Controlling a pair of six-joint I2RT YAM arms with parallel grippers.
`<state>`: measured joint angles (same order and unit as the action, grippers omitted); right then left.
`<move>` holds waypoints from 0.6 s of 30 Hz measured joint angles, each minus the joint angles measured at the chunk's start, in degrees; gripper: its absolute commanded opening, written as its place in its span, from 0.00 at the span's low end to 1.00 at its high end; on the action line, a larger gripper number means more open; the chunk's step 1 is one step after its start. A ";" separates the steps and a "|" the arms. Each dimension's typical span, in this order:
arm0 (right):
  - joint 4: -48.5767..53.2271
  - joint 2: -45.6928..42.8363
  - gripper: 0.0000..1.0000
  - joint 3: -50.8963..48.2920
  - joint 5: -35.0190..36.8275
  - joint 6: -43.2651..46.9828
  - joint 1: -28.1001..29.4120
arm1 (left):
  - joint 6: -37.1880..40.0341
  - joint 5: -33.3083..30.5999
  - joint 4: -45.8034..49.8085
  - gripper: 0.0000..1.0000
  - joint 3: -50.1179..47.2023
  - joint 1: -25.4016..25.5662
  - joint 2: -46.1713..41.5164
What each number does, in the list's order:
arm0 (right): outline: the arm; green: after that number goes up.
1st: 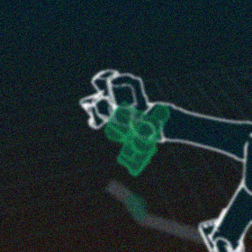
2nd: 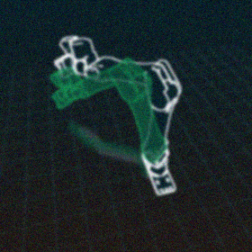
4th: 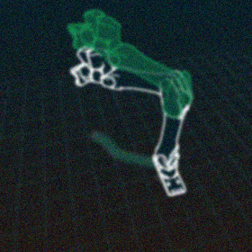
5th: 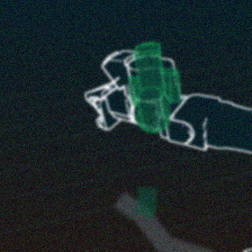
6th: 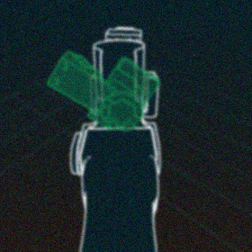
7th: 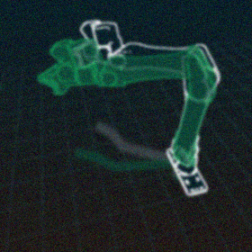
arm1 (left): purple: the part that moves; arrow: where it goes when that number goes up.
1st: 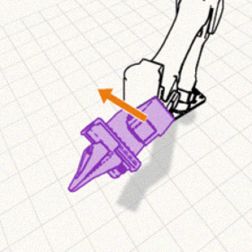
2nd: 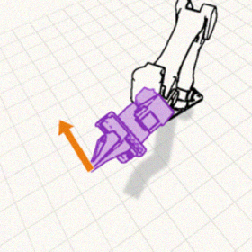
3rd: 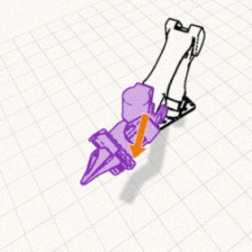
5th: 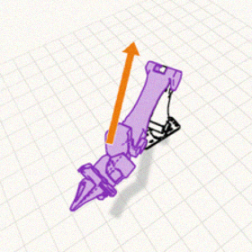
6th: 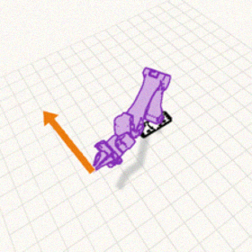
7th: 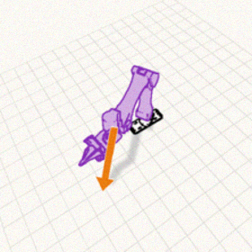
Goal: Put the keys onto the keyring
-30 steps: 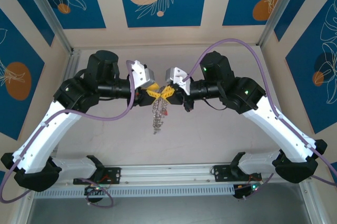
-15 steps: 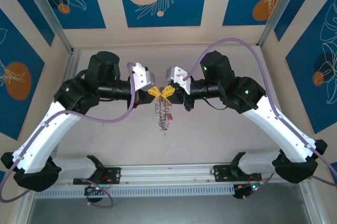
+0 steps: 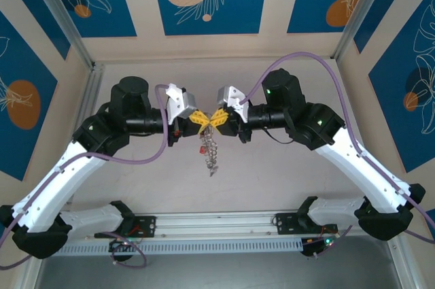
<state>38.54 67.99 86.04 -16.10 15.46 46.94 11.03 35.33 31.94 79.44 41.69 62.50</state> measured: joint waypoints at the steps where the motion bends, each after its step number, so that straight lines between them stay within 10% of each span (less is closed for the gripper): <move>1: -0.70 -0.48 0.08 -0.68 -0.02 -0.37 -0.11 | -0.85 0.39 -1.36 0.00 -0.81 -0.04 -0.31; 18: -7.54 -3.50 0.11 -4.15 -4.31 -3.19 -0.72 | -8.85 3.89 -14.01 0.00 -5.60 -0.04 -2.86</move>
<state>31.00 64.49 81.89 -20.40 12.27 46.22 2.17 39.22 17.93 73.84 41.65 59.64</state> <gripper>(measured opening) 0.147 0.050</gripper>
